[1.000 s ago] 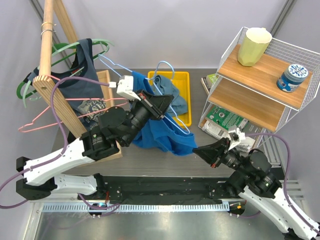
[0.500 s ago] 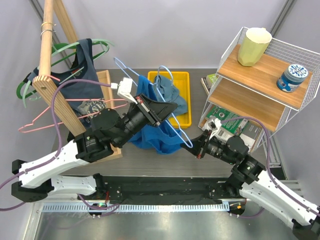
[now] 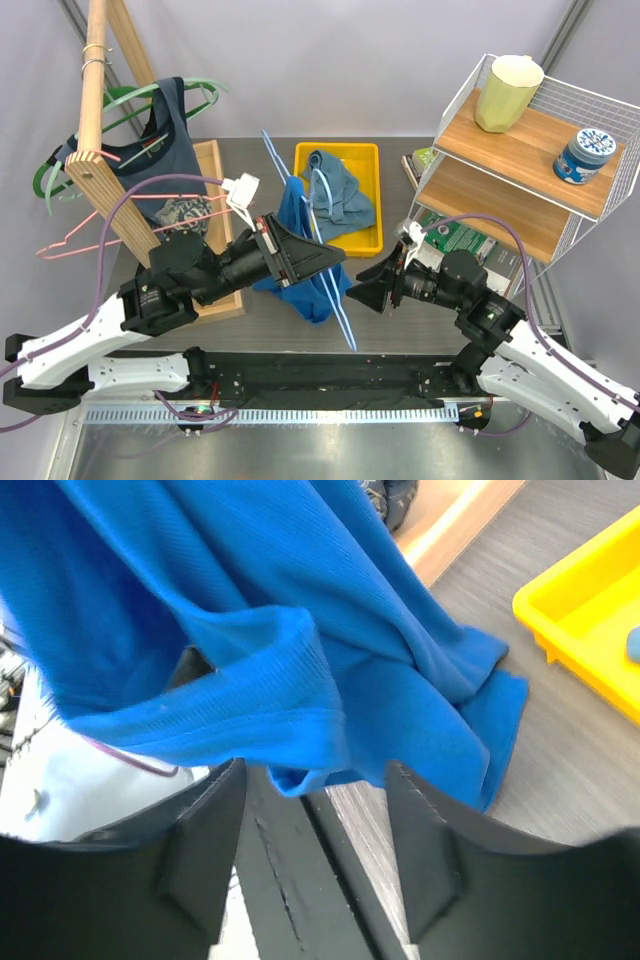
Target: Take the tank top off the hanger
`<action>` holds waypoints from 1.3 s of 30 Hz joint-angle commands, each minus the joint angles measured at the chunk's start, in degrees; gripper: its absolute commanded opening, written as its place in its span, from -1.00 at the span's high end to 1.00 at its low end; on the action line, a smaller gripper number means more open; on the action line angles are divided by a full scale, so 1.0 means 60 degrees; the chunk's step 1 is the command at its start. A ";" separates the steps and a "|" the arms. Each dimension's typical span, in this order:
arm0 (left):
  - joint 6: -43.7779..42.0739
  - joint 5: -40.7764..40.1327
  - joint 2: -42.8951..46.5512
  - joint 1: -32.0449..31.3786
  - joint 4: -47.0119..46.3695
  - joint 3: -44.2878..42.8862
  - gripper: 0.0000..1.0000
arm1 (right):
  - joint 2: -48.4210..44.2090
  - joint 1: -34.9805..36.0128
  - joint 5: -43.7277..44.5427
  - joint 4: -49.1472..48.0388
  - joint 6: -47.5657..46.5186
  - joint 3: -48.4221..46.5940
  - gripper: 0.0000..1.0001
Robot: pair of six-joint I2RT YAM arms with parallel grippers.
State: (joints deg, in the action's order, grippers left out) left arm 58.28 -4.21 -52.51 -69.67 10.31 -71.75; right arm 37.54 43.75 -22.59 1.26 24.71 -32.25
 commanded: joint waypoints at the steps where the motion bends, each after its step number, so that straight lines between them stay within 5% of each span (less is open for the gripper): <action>1: -0.0031 0.1316 -0.0051 0.0039 -0.0165 -0.0157 0.99 | -0.0060 0.0004 -0.0542 0.1399 -0.0967 -0.1564 -0.41; 4: -0.0060 0.1492 -0.0139 0.0039 -0.0150 -0.0142 0.99 | -0.0031 0.0004 -0.0585 0.1813 -0.1159 -0.2080 -0.65; 7: -0.0075 0.1798 -0.0213 0.0039 -0.0355 -0.0113 0.99 | 0.0042 0.0004 -0.0892 0.0541 -0.0692 -0.1892 -0.83; 18: 0.0393 0.2810 -0.0608 0.0039 -0.0677 0.0092 1.00 | 0.1887 0.0004 -0.0558 -0.2244 -0.0046 -0.2271 -0.72; 21: 0.0496 0.2869 -0.0477 0.0039 -0.0692 0.0340 1.00 | 0.2136 0.0004 0.0420 -0.2275 -0.0177 -0.2491 -0.40; 25: 0.0730 0.3044 -0.0213 0.0039 -0.0911 0.0853 1.00 | 0.2706 0.0004 0.0981 -0.2172 -0.0455 -0.3090 0.55; 28: 0.0877 0.3512 -0.0154 0.0039 -0.1249 0.1074 1.00 | 0.3424 0.0004 0.1273 -0.2290 -0.0675 -0.3472 0.84; 31: 0.0950 0.3981 -0.0009 0.0039 -0.1249 0.1205 0.99 | 0.4140 0.0004 0.2297 -0.2027 -0.1128 -0.3969 0.98; 39: 0.0936 0.3529 0.1236 0.0039 -0.0869 0.2055 1.00 | 0.5578 -0.0011 0.4642 -0.1689 -0.2227 -0.5653 0.98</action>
State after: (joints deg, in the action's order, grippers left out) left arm 64.25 16.49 -49.17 -69.63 7.18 -60.20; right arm 69.06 43.75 -4.73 -6.83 16.23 -58.41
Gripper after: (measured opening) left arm 0.022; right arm 0.036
